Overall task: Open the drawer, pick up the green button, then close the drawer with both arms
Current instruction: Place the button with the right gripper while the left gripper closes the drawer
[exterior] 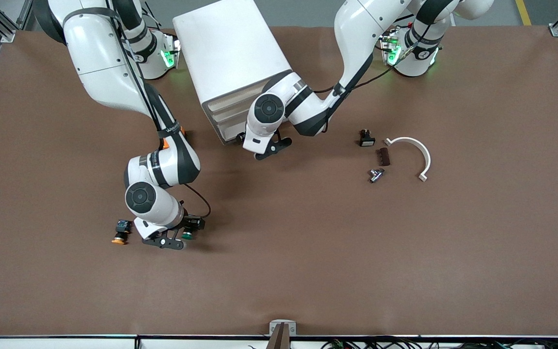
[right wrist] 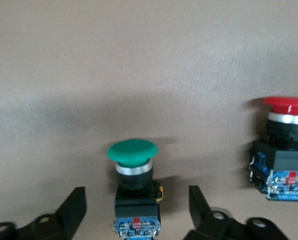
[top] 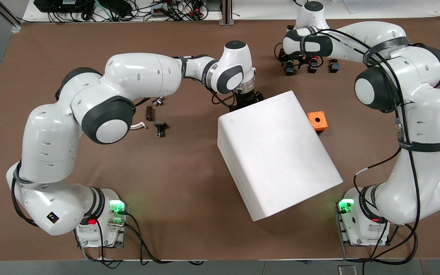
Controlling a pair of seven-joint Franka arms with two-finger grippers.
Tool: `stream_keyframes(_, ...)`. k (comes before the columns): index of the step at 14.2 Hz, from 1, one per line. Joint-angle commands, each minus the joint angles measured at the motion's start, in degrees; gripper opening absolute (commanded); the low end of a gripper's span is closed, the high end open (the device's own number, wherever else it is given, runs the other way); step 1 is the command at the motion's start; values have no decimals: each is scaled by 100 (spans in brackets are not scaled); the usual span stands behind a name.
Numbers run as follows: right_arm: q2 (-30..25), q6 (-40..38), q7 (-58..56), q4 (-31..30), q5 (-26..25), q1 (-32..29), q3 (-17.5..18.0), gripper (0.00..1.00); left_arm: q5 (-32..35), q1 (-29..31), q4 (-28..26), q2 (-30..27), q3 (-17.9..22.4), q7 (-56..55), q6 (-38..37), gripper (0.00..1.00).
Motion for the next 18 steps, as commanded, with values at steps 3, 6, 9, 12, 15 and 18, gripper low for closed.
stream_keyframes(3, -93, -220, -64, 242, -57, -61, -73, 100, -628, -18, -105, 29, -36, 6, 98, 100)
stream_keyframes(6, -93, -1062, -64, 759, -267, -96, -83, 100, -1006, -18, -140, 64, -36, 59, 150, 100)
stream_keyframes(9, -137, -1626, -117, 1111, -390, -210, -74, 100, -1069, -10, -140, 99, -36, 59, 177, 100)
stream_keyframes(12, -356, -2241, -582, 1165, -417, -307, -109, 100, -982, 69, -140, 29, -27, 86, 177, 100)
stream_keyframes(15, -777, -3004, -1389, 1156, -417, -666, -127, 100, -937, 393, -105, -120, 17, 348, 168, 100)
stream_keyframes(18, -1401, -3795, -1812, 1139, -513, -992, -135, 100, -726, 797, -96, -462, 8, 279, 89, 100)
